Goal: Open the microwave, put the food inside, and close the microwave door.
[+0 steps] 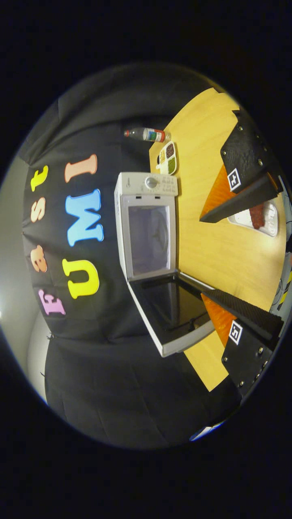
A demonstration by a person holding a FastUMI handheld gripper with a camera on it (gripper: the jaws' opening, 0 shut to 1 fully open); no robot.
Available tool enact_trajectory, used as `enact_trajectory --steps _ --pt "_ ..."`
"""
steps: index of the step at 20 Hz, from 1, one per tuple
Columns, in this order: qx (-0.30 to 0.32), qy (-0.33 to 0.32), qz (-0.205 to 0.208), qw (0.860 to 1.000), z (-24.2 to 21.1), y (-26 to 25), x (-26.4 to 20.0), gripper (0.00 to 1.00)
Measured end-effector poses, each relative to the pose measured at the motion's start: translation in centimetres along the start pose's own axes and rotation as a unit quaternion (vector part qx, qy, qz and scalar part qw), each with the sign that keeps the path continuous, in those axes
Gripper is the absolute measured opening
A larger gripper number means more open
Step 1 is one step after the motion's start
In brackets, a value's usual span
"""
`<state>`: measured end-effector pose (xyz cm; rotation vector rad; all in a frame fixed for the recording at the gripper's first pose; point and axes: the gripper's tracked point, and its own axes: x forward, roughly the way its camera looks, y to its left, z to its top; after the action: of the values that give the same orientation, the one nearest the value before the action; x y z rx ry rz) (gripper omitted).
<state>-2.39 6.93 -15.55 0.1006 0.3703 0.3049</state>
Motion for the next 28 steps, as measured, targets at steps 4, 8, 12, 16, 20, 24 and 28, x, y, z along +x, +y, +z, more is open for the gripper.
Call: enact_trajectory --steps 4,8,12,16,20,24,28 --pt "0.048 0.011 -0.051 0.997 -1.9 -5.3 -0.6 1.0" --pt "0.093 0.028 -0.086 0.992 -4.5 -8.8 -1.4 1.0" --pt "0.133 0.052 -0.105 0.984 -7.6 -10.1 -1.8 1.0" --pt "0.178 0.077 -0.1 0.976 -10.1 -9.8 -1.6 0.96" --pt "0.204 0.1 -0.101 0.968 -11.5 -9.5 -1.3 0.66" --pt "0.192 0.107 -0.084 0.972 -10.8 -8.4 -1.7 0.48" --pt "0.202 0.097 -0.055 0.973 -9.4 -6.9 -1.2 0.16"
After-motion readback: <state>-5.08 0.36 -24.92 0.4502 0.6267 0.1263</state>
